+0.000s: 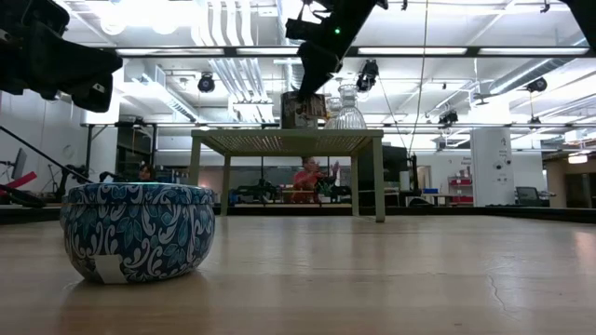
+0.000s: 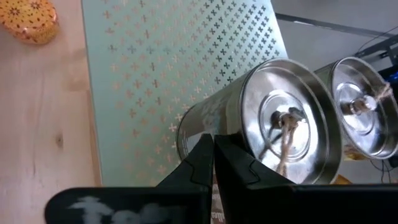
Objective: Pick & Place candle stick holders
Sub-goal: Put the top brown scented candle on the shelf
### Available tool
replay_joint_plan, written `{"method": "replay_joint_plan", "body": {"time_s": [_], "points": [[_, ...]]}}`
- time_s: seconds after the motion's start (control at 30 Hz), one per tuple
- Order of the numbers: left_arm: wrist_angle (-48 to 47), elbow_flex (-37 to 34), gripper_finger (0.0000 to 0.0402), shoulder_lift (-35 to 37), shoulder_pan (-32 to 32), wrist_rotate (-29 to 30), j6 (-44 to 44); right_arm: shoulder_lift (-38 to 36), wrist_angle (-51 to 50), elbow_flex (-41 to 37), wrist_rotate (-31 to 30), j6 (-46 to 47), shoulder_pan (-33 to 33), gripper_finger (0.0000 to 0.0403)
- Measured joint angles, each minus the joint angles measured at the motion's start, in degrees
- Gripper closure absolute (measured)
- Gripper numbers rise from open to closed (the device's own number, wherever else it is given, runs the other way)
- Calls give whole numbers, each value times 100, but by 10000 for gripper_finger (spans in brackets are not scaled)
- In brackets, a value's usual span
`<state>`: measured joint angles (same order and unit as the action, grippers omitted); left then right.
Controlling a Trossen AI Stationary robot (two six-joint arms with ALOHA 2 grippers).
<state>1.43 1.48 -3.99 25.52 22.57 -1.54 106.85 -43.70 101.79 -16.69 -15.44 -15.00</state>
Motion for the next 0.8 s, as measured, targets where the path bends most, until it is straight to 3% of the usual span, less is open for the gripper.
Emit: {"method": "replay_joint_plan", "body": {"time_s": [0.8], "points": [[0, 1, 371, 0, -2, 0, 0, 0, 396, -108, -151, -22, -7, 394]]}}
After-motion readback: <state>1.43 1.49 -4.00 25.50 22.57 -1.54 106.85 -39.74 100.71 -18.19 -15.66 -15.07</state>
